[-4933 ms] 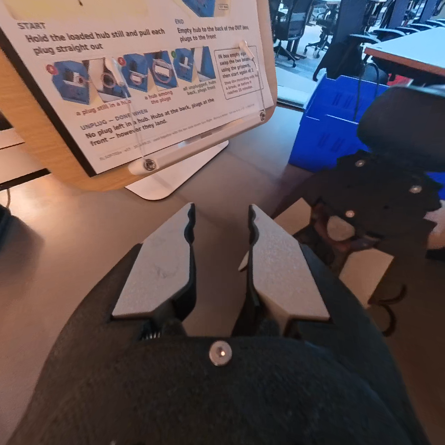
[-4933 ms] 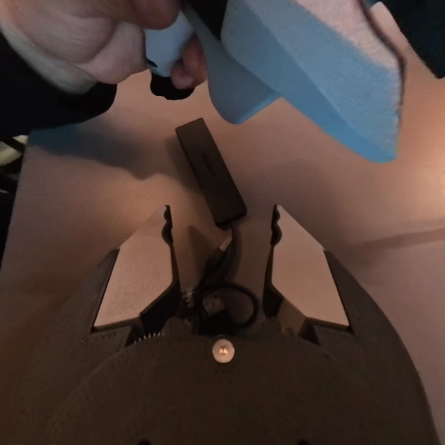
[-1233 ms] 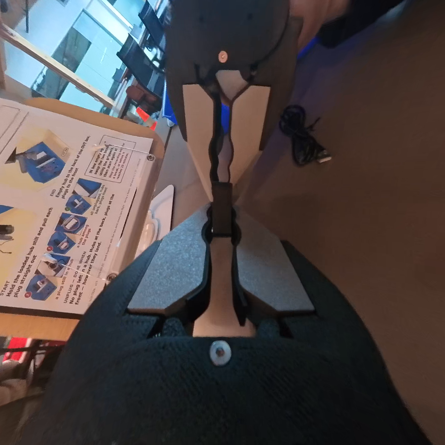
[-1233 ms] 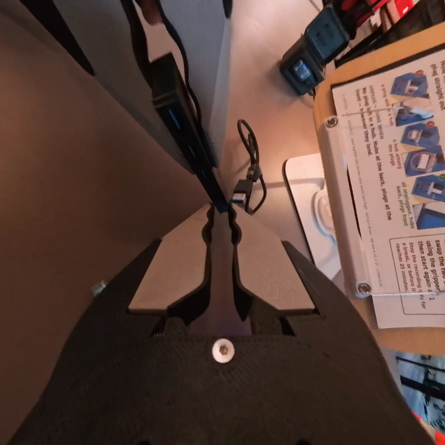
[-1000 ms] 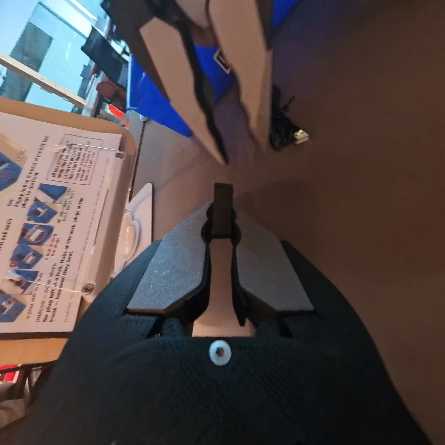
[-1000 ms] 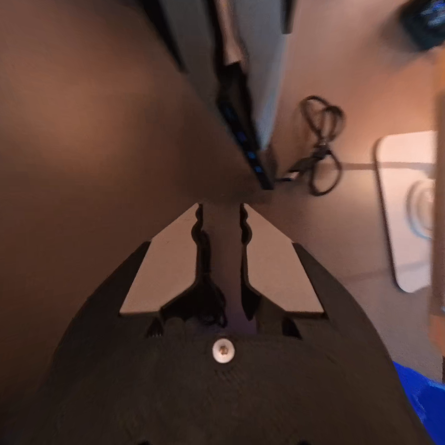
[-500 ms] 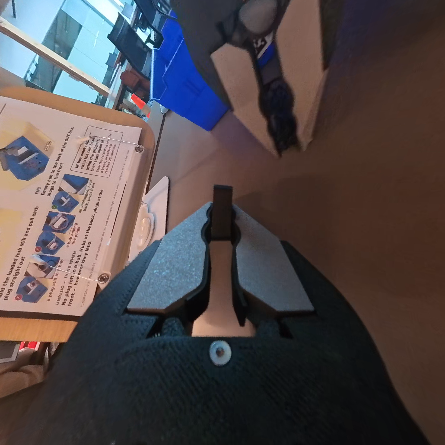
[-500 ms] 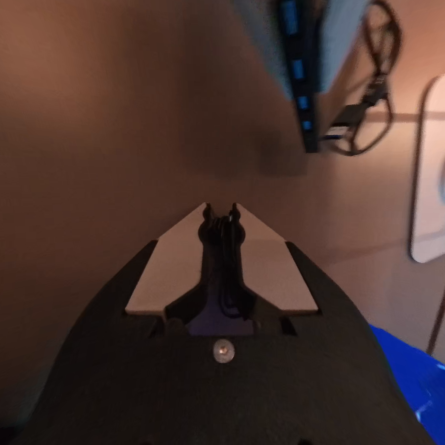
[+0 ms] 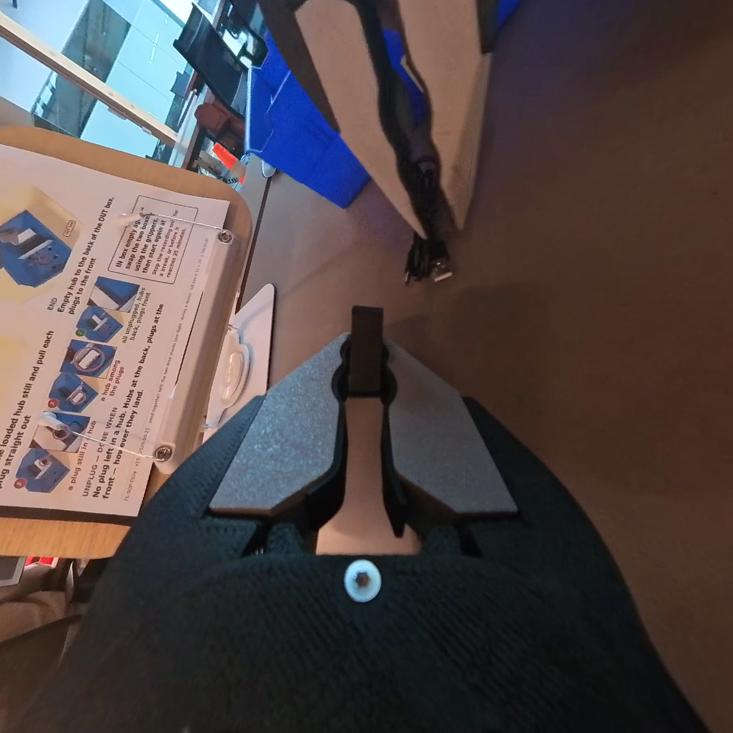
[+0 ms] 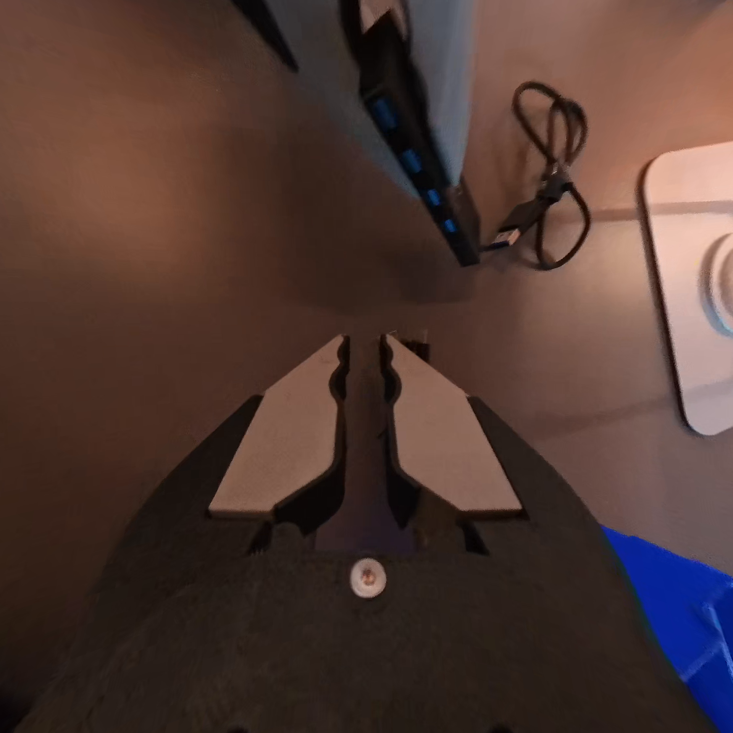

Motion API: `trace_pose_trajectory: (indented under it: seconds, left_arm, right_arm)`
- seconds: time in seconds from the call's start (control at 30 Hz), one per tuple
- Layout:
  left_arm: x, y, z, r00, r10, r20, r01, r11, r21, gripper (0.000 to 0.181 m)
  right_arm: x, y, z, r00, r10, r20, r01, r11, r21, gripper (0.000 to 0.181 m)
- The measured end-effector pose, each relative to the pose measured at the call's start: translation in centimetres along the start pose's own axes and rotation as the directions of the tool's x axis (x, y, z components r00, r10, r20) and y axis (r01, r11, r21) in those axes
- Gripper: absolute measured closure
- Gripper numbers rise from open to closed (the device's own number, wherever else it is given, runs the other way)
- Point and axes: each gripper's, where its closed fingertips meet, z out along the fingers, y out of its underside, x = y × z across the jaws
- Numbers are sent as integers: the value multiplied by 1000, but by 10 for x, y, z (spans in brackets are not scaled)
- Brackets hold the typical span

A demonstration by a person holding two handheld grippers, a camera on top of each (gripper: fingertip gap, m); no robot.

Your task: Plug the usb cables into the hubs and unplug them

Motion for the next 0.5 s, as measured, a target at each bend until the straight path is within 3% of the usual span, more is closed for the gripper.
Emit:
trace_pose_trajectory:
  seconds: [0.23,0.5]
  left_arm:
    - [4,2,3,1000,19,-11,-19,1000,-17,172]
    - [3,1,3,1000,6,-7,-6,1000,-12,173]
  right_arm:
    - [5,25,7,999,-21,-39,16,991,-134,161]
    - [9,33,18,997,82,1,-81,987,-138,156]
